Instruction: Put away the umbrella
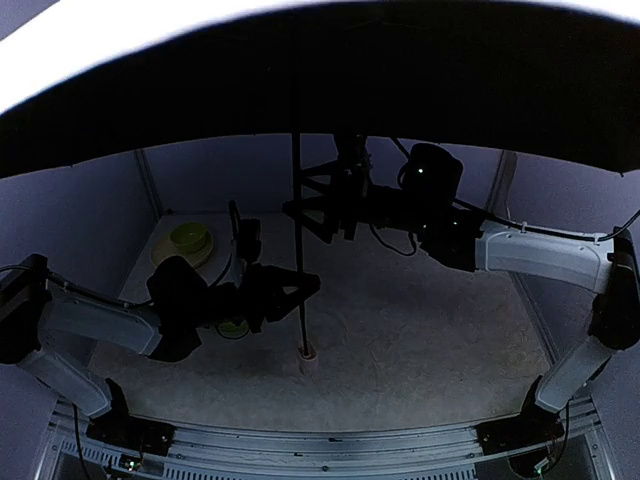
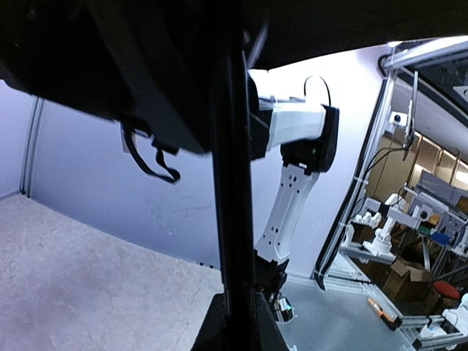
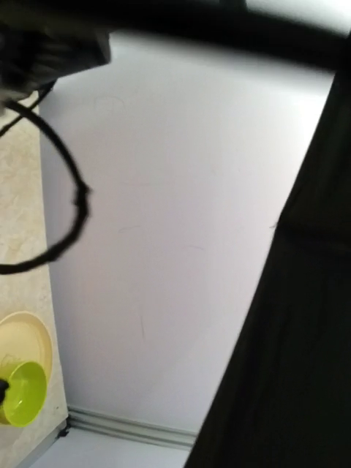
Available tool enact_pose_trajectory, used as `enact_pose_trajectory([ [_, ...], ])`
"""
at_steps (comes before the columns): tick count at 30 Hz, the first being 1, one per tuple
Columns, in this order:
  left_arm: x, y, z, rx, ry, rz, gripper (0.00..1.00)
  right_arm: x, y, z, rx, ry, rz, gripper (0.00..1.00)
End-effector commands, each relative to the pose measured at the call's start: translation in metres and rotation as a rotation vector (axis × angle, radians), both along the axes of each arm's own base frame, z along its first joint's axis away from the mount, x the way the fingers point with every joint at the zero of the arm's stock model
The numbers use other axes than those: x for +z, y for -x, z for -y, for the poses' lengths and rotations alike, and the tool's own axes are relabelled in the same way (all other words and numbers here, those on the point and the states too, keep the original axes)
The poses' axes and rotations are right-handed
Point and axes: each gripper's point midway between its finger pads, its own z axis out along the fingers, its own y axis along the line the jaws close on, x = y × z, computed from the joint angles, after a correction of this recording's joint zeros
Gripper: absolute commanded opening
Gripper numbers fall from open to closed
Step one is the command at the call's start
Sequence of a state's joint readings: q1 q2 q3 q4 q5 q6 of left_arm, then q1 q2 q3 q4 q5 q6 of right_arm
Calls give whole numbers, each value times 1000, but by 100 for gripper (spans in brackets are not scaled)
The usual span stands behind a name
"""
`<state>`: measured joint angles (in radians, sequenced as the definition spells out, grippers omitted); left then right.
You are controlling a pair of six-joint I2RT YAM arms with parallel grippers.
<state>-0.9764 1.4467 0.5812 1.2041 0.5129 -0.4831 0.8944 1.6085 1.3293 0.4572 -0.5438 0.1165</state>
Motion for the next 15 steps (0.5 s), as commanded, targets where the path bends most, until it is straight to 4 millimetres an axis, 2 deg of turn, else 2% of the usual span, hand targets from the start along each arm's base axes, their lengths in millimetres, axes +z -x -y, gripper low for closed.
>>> enact_pose_trajectory([
  [1, 33, 0, -12, -14, 121, 48, 0, 15, 9, 22, -51, -20, 49, 85],
  [4, 33, 0, -12, -7, 102, 62, 0, 6, 9, 39, -99, -1, 58, 87],
  [7, 31, -2, -12, 14, 84, 76, 0, 8, 39, 48, 17, -22, 124, 88],
  [9, 28, -3, -11, 24, 71, 80, 0, 11, 58, 44, 127, -35, 153, 89],
  [11, 28, -2, -11, 19, 73, 83, 0, 16, 68, 33, 193, -37, 160, 90],
  [15, 28, 3, -8, -1, 70, 85, 0, 16, 57, 6, 182, -45, 117, 89],
])
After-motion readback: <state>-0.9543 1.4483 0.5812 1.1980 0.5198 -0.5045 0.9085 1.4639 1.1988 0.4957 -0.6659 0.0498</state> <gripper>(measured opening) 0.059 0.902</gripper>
